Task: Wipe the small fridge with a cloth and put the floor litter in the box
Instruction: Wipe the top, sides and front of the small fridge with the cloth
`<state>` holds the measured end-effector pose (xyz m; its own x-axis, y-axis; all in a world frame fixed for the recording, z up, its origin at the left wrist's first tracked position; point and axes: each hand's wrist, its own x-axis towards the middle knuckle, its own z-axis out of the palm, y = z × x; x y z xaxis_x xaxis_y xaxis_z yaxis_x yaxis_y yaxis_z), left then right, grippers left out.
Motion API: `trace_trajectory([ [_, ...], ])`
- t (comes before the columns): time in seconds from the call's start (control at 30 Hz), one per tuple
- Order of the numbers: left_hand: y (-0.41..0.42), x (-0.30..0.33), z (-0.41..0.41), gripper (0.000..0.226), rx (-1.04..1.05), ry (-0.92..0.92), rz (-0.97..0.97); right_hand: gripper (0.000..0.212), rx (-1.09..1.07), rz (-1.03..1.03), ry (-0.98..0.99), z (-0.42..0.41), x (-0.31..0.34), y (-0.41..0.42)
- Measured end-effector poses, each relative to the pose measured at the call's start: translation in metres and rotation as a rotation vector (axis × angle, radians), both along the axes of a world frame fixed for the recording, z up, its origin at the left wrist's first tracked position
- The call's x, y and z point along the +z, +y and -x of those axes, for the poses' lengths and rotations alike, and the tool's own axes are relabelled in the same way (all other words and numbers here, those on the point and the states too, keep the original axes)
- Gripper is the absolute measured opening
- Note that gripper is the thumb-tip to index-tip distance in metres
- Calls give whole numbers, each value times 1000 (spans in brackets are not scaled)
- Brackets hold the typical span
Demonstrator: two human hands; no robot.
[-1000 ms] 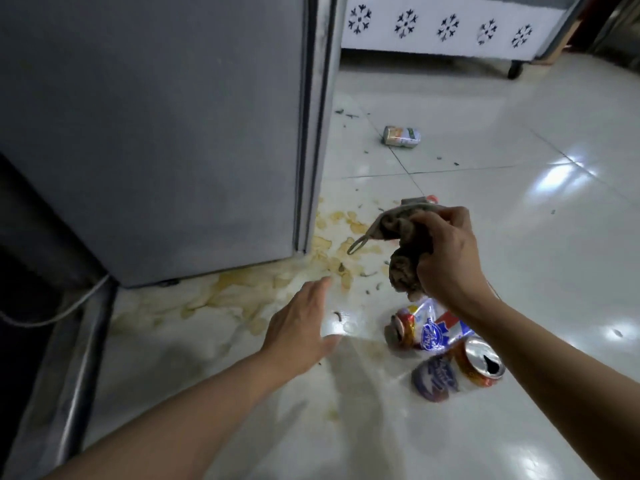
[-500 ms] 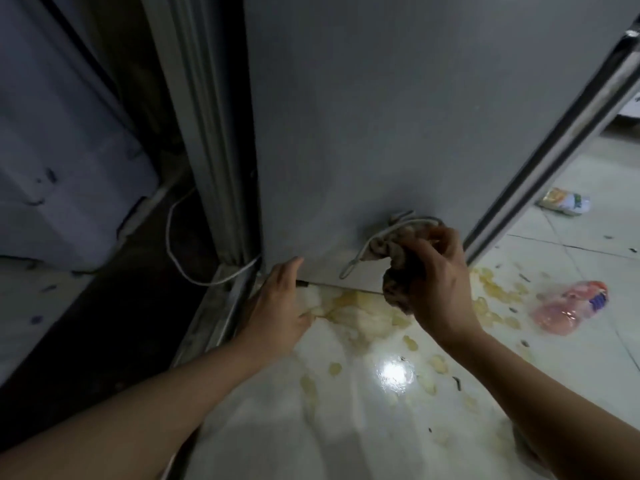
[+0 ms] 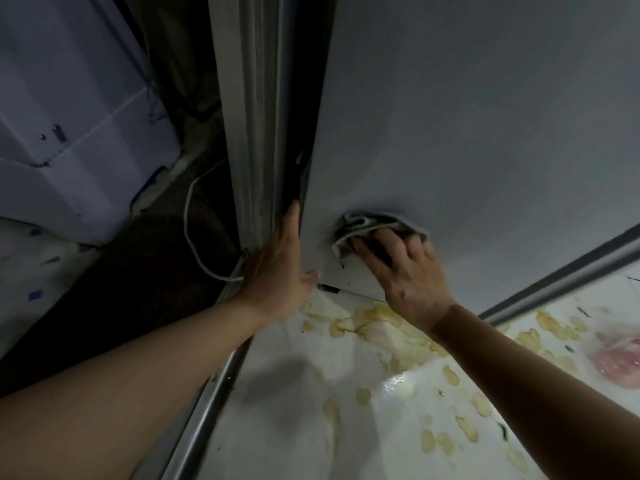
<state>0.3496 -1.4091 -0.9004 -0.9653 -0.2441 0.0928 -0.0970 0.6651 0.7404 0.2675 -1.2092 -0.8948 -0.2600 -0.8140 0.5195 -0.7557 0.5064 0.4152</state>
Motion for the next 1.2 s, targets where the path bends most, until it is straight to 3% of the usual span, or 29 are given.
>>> trace_trajectory([
  [0.2,-16,-12,-2,101,-61,-25,40,57,75,-510,-21,0,-69,-15],
  [0.33,-22,-22,-10,105,-120,-136,46,60,20,-671,-77,-4,-77,-14],
  [0.5,-25,-20,-17,102,-165,-187,-6,39,15,-434,-28,2,-47,17],
  [0.6,-26,-17,-15,102,-149,-192,-28,35,25,-413,12,4,-36,31],
  [0.83,-31,-20,-10,99,-125,-169,10,50,1,-446,-126,-16,-64,-57],
  [0.97,-33,-20,-7,96,-109,-165,-36,64,3,-511,-86,-9,-63,-22],
  [1.07,-33,-22,-7,95,-106,-165,-76,53,6,-492,-45,-5,-55,4],
  [1.2,-39,-25,-7,92,-120,-163,-59,47,-7,-341,-78,-12,-38,-36],
])
